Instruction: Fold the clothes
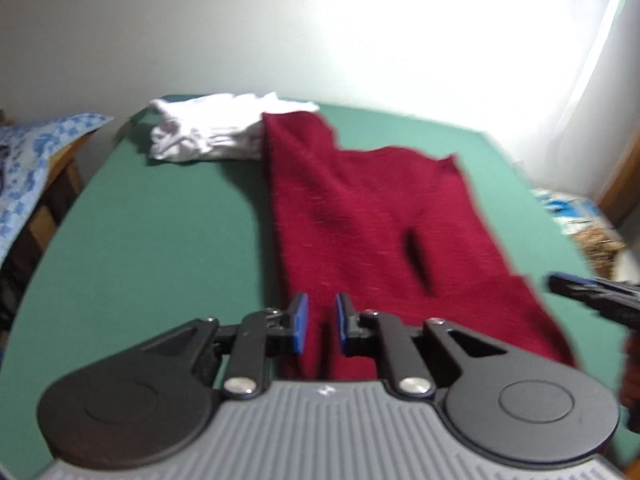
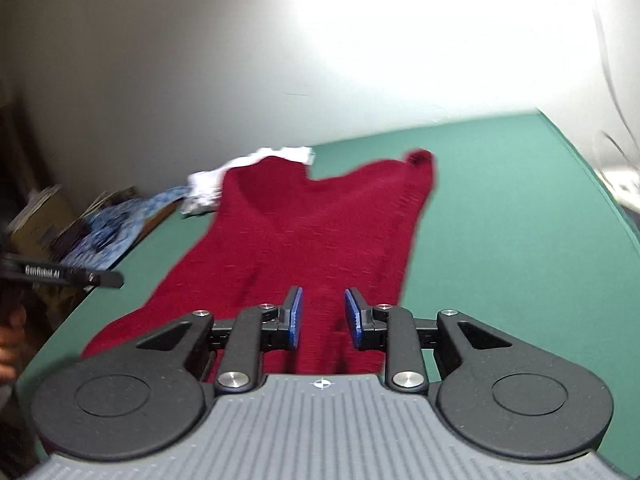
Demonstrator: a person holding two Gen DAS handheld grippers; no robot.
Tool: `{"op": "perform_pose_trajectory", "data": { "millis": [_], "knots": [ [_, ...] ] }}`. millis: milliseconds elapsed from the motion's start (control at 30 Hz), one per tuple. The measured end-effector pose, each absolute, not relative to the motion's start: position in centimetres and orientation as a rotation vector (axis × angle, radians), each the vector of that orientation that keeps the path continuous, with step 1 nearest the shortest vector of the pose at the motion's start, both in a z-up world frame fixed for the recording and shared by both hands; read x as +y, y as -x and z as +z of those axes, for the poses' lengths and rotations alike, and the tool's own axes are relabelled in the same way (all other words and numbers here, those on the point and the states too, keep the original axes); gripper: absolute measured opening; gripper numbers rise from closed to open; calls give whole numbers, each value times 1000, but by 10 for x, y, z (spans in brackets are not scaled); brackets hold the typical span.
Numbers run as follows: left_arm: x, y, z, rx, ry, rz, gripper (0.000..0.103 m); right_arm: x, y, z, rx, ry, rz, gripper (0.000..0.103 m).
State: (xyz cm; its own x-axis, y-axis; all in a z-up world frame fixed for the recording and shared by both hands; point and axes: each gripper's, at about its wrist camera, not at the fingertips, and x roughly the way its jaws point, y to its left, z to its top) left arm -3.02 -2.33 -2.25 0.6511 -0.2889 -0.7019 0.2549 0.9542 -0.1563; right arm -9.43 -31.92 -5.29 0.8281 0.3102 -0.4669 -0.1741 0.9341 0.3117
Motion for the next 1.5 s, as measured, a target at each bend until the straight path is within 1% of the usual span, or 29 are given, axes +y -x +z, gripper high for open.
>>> {"op": "perform_pose_trajectory", "data": {
  "millis": [67,100,133,167,200,233,267,433,500,567,600,633,667,700,733,800,933,967,1000,1033,1067,1167,1200,1300,1400,1467,1500],
  "knots": [
    [-25,39,-30,815,35,-348,13,-307,100,-51,576,-284,326,25],
    [-25,43,-34,820,31,-368,18,-300,103,-52,593,-298,353,25],
    [-26,48,-38,824,26,-387,27,-293,108,-54,606,-298,365,25],
    [-27,52,-41,829,21,-407,31,-286,112,-58,631,-276,354,25],
    [-27,57,-45,834,16,-427,31,-278,116,-64,667,-242,324,24],
    [-28,61,-49,839,11,-446,31,-274,121,-69,686,-213,292,20],
    [-29,65,-53,843,6,-466,31,-272,128,-74,685,-188,256,19],
    [-21,54,-54,850,26,-514,31,-266,155,-73,681,-182,143,19],
    [-20,53,-53,842,8,-529,31,-267,167,-71,677,-190,86,23],
    [-18,57,-50,840,-11,-547,31,-267,180,-69,673,-199,30,30],
    [-16,59,-48,840,-14,-555,31,-267,186,-68,671,-203,2,31],
    [-11,62,-44,836,-12,-561,32,-268,192,-66,668,-207,-26,34],
    [-6,67,-41,831,-8,-567,33,-268,198,-65,666,-211,-54,35],
    [0,71,-38,824,-10,-563,37,-268,205,-64,663,-215,-82,35],
    [6,76,-36,816,-16,-555,53,-268,211,-63,660,-219,-110,35],
    [19,88,-33,807,-22,-528,66,-271,220,-63,653,-236,-130,35],
    [32,96,-41,869,48,-523,64,-265,215,-68,654,-189,-102,36],
    [30,97,-45,878,44,-513,64,-263,212,-69,656,-169,-87,38],
    [26,98,-49,884,31,-501,61,-261,209,-71,659,-147,-67,41],
    [22,99,-54,891,17,-489,59,-259,206,-73,662,-119,-43,47],
    [17,101,-57,889,1,-479,59,-257,202,-74,666,-81,-11,50],
    [-1,108,-63,870,-51,-459,59,-253,192,-80,699,38,74,56],
    [-6,109,-65,860,-67,-460,60,-255,190,-82,698,58,85,57],
    [-19,106,-71,823,-123,-427,66,-263,183,-87,683,66,103,57],
    [-24,98,-70,837,-106,-403,66,-265,177,-90,669,60,150,56],
    [-25,97,-68,850,-96,-395,63,-265,177,-91,659,59,166,42],
    [-26,96,-67,855,-91,-392,59,-265,177,-91,654,58,170,42]
  ]
}}
